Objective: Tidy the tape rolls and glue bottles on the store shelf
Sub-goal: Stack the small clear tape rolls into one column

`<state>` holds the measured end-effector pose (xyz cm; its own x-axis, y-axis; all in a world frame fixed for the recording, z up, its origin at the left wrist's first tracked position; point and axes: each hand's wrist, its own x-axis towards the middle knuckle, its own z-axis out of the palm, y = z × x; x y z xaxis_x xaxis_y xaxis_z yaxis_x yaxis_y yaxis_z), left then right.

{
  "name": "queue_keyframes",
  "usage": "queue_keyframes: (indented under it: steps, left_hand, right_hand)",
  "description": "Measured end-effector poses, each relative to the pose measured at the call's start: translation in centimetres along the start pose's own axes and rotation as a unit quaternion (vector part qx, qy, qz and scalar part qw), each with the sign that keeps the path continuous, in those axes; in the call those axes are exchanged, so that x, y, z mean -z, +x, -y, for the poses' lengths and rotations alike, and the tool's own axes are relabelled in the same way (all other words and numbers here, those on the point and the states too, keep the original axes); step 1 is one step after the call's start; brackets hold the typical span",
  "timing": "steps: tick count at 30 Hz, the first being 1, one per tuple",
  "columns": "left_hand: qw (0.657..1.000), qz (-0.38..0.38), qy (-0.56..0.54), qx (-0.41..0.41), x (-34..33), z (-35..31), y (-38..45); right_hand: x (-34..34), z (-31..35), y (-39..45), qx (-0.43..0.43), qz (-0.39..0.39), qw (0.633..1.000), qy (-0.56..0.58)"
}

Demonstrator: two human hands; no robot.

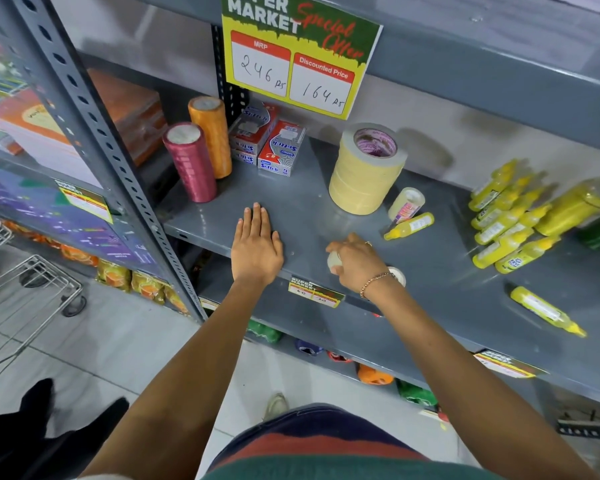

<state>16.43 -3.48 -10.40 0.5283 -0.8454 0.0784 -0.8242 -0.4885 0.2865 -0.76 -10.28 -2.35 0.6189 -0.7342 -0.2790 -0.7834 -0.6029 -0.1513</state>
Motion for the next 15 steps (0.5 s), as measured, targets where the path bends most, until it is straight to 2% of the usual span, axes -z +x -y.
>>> queue_keyframes:
  steps: [6,12,15]
  left_hand:
    - [1.0,0.004,0.003,-0.001,0.0,-0.1,0.0]
    - [0.999,0.023,-0.032,0.014,0.7,-1.5,0.3]
    - [0.996,0.035,-0.071,-0.05,0.6,-4.0,0.3]
  right_hand:
    - [0.7,0.3,-0.3,-0.016,-0.002,1.0,0.027]
    - [3.4,-5.0,-3.3,-0.093,-0.034,0.992,0.074]
    - [3.0,-6.3,-4.4,-0.106,-0.019,0.992,0.071]
